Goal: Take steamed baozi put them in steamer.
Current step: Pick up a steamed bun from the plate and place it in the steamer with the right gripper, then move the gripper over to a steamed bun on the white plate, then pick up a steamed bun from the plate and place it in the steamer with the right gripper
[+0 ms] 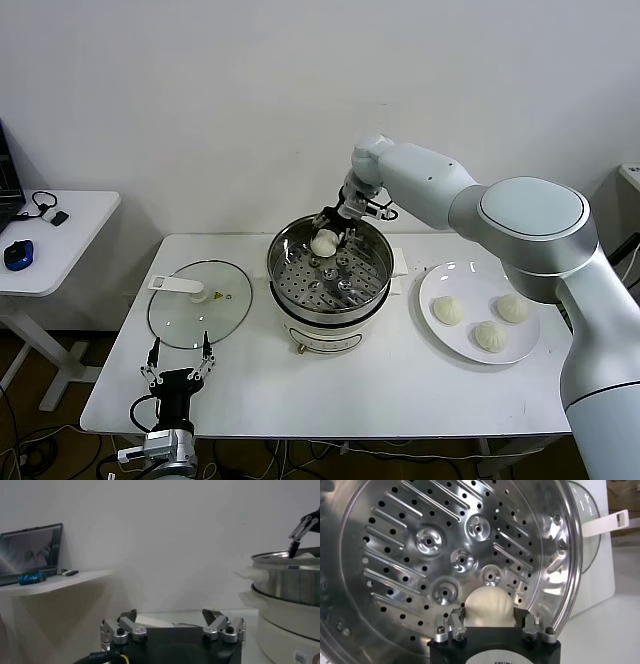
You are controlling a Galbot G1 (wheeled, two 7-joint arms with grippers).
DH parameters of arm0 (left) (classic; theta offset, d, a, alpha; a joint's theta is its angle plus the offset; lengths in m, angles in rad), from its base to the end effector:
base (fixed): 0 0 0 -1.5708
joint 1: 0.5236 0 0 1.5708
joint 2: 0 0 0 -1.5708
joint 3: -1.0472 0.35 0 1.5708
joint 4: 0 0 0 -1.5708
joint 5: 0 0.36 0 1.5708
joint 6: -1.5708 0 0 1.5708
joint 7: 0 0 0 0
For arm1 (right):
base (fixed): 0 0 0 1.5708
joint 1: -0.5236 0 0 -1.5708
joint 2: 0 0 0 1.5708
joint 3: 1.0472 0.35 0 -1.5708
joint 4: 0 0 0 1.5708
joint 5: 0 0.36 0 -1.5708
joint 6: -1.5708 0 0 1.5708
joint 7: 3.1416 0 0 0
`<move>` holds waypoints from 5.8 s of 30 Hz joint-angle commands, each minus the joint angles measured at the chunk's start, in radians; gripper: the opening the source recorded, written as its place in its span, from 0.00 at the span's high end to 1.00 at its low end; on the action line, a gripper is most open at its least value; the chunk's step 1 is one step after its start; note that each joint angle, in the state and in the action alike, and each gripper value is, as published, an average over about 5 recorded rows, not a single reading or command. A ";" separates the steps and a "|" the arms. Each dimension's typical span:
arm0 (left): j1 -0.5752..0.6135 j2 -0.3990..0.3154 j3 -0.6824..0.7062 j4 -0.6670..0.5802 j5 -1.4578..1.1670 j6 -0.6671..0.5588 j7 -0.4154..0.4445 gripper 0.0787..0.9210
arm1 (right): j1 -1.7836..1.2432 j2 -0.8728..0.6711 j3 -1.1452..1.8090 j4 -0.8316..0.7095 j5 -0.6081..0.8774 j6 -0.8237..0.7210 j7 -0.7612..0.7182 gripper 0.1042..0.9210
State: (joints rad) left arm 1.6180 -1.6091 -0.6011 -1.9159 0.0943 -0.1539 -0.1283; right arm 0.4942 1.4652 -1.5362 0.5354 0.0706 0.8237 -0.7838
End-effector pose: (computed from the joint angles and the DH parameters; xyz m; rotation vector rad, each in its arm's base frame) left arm 0.1605 0.0175 -0.3752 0.3011 -3.0519 -0.1594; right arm 0.6702 0.0917 -0.1060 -2.0526 0.7093 -2.2324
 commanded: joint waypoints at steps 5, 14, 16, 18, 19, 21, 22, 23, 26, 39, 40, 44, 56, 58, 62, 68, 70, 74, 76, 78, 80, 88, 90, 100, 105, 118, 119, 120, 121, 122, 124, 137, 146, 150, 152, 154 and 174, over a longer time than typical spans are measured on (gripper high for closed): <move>0.000 0.002 0.000 -0.003 -0.003 0.001 0.001 0.12 | 0.018 0.006 -0.022 0.007 0.038 0.049 -0.032 0.24; 0.006 0.001 -0.003 -0.019 -0.003 0.008 0.003 0.12 | 0.182 -0.066 -0.164 0.146 0.233 0.049 -0.082 0.12; 0.007 0.000 -0.002 -0.023 -0.002 0.010 0.004 0.12 | 0.223 -0.092 -0.200 0.175 0.283 0.038 -0.087 0.12; 0.009 0.000 -0.001 -0.025 -0.002 0.012 0.004 0.12 | 0.256 -0.121 -0.232 0.208 0.329 -0.010 -0.079 0.12; 0.009 0.000 0.001 -0.026 -0.001 0.013 0.004 0.12 | 0.274 -0.137 -0.252 0.230 0.363 -0.052 -0.074 0.12; 0.010 0.000 0.003 -0.026 0.000 0.014 0.004 0.12 | 0.303 -0.165 -0.290 0.271 0.428 -0.141 -0.068 0.12; 0.010 0.000 0.005 -0.027 0.001 0.015 0.004 0.12 | 0.319 -0.182 -0.312 0.296 0.458 -0.194 -0.066 0.12; 0.011 0.000 0.006 -0.028 0.002 0.016 0.004 0.12 | 0.334 -0.200 -0.331 0.321 0.483 -0.250 -0.064 0.12; 0.012 -0.001 0.011 -0.032 0.004 0.018 0.004 0.12 | 0.373 -0.257 -0.374 0.405 0.522 -0.469 -0.047 0.12; 0.016 0.005 0.012 -0.032 0.000 0.014 0.004 0.12 | 0.429 -0.391 -0.434 0.542 0.518 -0.897 -0.164 0.12; 0.016 0.006 0.010 -0.030 -0.001 0.013 0.004 0.12 | 0.427 -0.399 -0.438 0.546 0.522 -0.916 -0.171 0.12; 0.014 0.008 0.007 -0.024 -0.005 0.012 0.003 0.12 | 0.411 -0.435 -0.449 0.571 0.560 -0.985 -0.167 0.12; 0.004 0.008 0.009 0.000 0.002 0.013 0.005 0.12 | 0.213 -0.551 -0.328 0.556 0.647 -1.082 -0.119 0.12; 0.005 0.008 0.009 0.002 0.005 0.014 0.005 0.12 | 0.171 -0.560 -0.300 0.543 0.634 -1.082 -0.122 0.12; 0.007 0.008 0.005 0.006 0.006 0.014 0.005 0.12 | 0.113 -0.566 -0.271 0.520 0.594 -1.076 -0.135 0.12; 0.008 0.007 -0.003 0.013 0.006 0.012 0.003 0.12 | 0.047 -0.557 -0.238 0.472 0.550 -1.061 -0.147 0.12; 0.008 0.007 -0.005 0.015 0.006 0.012 0.003 0.12 | 0.025 -0.551 -0.222 0.457 0.541 -1.058 -0.146 0.12; 0.008 0.007 -0.012 0.019 0.005 0.011 0.003 0.12 | -0.005 -0.544 -0.202 0.438 0.529 -1.053 -0.146 0.12; 0.008 0.008 -0.015 0.021 0.005 0.011 0.003 0.12 | -0.015 -0.543 -0.196 0.431 0.522 -1.051 -0.146 0.12; 0.008 0.008 -0.017 0.022 0.005 0.011 0.003 0.12 | -0.025 -0.542 -0.188 0.423 0.514 -1.047 -0.147 0.12; 0.009 0.008 -0.019 0.023 0.004 0.010 0.003 0.12 | -0.033 -0.541 -0.182 0.417 0.507 -1.044 -0.148 0.12; 0.008 0.009 -0.024 0.027 0.004 0.006 0.003 0.12 | -0.063 -0.535 -0.155 0.398 0.494 -1.033 -0.148 0.12; 0.007 0.010 -0.028 0.028 0.005 0.004 0.003 0.12 | -0.071 -0.531 -0.146 0.389 0.491 -1.030 -0.147 0.12; 0.007 0.011 -0.032 0.034 0.004 -0.003 0.001 0.12 | -0.092 -0.523 -0.129 0.357 0.467 -1.011 -0.147 0.12; 0.006 0.011 -0.031 0.031 0.003 -0.004 0.001 0.12 | -0.096 -0.519 -0.124 0.342 0.458 -1.000 -0.143 0.12; 0.010 0.012 -0.030 0.028 0.002 -0.009 0.000 0.12 | -0.102 -0.514 -0.115 0.343 0.447 -0.991 -0.141 0.22; 0.010 0.013 -0.031 0.027 0.002 -0.009 0.000 0.12 | -0.100 -0.513 -0.115 0.344 0.445 -0.992 -0.141 0.25; 0.010 0.013 -0.031 0.027 0.002 -0.009 -0.001 0.12 | -0.098 -0.513 -0.115 0.345 0.444 -0.992 -0.141 0.27; 0.010 0.013 -0.031 0.026 0.002 -0.009 -0.001 0.12 | -0.094 -0.514 -0.116 0.348 0.442 -0.992 -0.140 0.28; 0.010 0.013 -0.031 0.025 0.002 -0.008 -0.001 0.12 | -0.089 -0.515 -0.119 0.352 0.440 -0.992 -0.141 0.30; 0.010 0.013 -0.029 0.021 0.002 -0.008 -0.001 0.12 | -0.073 -0.520 -0.128 0.365 0.442 -0.993 -0.141 0.32; 0.007 0.013 -0.005 0.007 0.018 -0.008 0.001 0.12 | 0.374 -0.534 -0.380 0.672 0.666 -1.038 -0.148 0.37; 0.008 0.015 0.018 0.010 0.064 -0.025 -0.005 0.12 | 0.672 -0.474 -0.470 0.952 0.856 -1.085 -0.139 0.38; 0.011 0.018 0.020 0.000 0.068 -0.025 -0.005 0.12 | 0.711 -0.427 -0.445 0.995 0.903 -1.096 -0.137 0.38; 0.014 0.020 0.020 -0.006 0.068 -0.026 -0.005 0.12 | 0.708 -0.399 -0.421 0.986 0.918 -1.100 -0.136 0.38; 0.017 0.022 0.019 -0.012 0.067 -0.026 -0.005 0.12 | 0.695 -0.367 -0.397 0.963 0.926 -1.103 -0.134 0.38; 0.030 0.026 0.010 -0.055 0.047 -0.022 -0.003 0.12 | 0.252 0.001 -0.232 0.504 0.850 -1.117 -0.096 0.38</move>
State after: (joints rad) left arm 1.6472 -1.5848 -0.5896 -1.9648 0.1432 -0.1738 -0.1306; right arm 0.9381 1.2778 -1.8297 1.2702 0.9393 -0.2914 -0.8907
